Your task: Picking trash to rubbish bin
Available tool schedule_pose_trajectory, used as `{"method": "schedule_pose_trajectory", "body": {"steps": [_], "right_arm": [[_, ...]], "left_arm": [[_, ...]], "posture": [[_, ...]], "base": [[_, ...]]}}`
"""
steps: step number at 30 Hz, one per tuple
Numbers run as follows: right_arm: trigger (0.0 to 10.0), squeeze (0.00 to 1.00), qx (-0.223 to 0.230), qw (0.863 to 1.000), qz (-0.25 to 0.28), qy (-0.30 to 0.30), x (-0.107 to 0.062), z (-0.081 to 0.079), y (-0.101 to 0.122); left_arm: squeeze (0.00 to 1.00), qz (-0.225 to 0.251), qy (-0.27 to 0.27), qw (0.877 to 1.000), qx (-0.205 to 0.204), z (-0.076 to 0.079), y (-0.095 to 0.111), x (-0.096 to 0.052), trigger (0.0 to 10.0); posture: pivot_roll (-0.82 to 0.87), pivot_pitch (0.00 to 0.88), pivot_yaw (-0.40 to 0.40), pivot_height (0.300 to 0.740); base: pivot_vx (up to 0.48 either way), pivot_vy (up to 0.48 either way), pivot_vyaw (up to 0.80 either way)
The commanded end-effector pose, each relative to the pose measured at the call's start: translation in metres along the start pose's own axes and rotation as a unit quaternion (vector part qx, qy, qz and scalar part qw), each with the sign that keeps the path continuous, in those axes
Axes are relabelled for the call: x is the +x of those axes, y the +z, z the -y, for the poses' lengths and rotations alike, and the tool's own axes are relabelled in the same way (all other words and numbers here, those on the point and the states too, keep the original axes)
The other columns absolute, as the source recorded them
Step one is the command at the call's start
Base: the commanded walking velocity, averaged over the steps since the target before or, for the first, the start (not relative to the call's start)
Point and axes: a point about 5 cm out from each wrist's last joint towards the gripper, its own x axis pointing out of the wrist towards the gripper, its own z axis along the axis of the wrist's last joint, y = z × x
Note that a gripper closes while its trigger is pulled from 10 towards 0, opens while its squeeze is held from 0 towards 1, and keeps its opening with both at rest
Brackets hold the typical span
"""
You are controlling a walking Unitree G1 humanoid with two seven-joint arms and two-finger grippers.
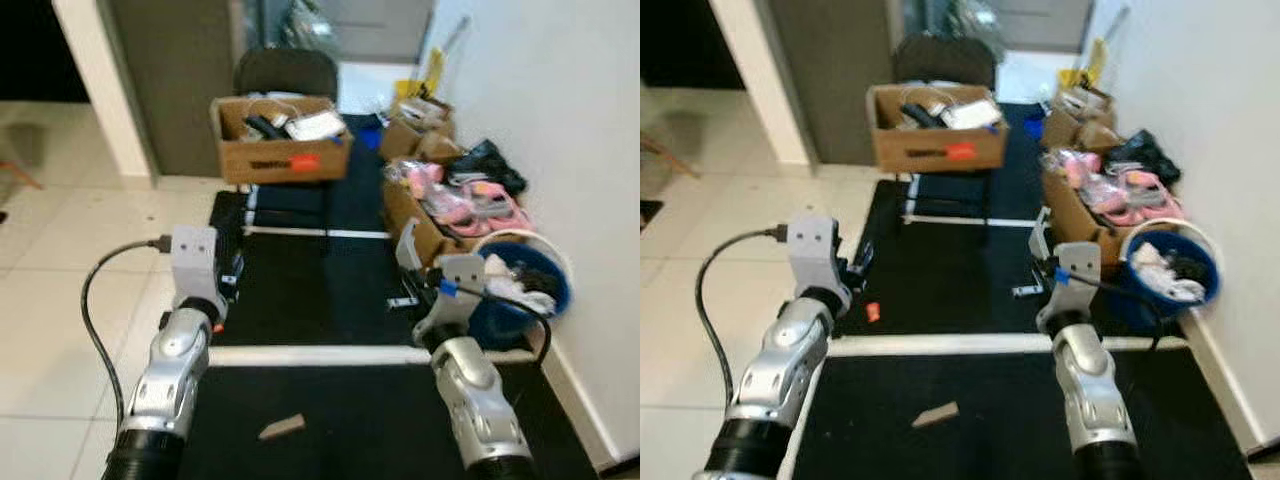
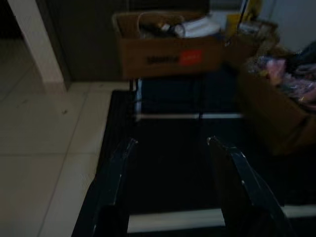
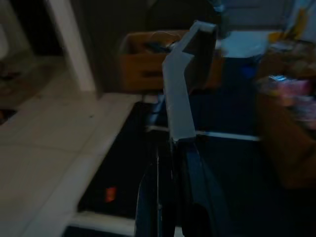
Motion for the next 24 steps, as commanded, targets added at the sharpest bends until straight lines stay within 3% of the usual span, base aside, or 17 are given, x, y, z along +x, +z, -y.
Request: {"method": "schedule_pose_trajectory", "body": {"steps": [1, 13, 22, 24], "right_arm": [[10.0, 0.0, -0.007, 1.0, -0.008, -0.016, -0.0037, 0.0093, -0.0032], [10.0, 0.0, -0.005, 1.0, -0.014, -0.002, -0.0021, 0.0005, -0.0078], [10.0, 0.0, -0.008, 1.0, -0.022, -0.005, -0.0021, 0.004, -0.0098], [10.0, 0.0, -0.006, 1.0, -0.023, -0.009, -0.002, 0.005, -0.01]], "left_arm": [[0.0, -0.004, -0.012, 1.0, 0.011, 0.0041, 0.0005, 0.001, 10.0], [0.0, -0.01, -0.009, 1.0, 0.022, 0.0016, -0.0003, -0.0033, 10.0], [0.0, -0.01, -0.015, 1.0, 0.025, 0.0048, -0.0003, -0.0039, 10.0], [0.0, -0.011, -0.015, 1.0, 0.024, 0.0055, -0.0005, -0.004, 10.0]], "posture": [[-0.08, 0.096, 0.013, 0.74], [-0.06, 0.09, 0.002, 0.74], [-0.06, 0.088, -0.002, 0.74], [-0.06, 0.088, -0.002, 0.74]], "base": [[0.428, 0.0, 0.0], [0.427, 0.0, 0.0], [0.427, 0.0, -0.74], [0.428, 0.0, 0.0]]}}
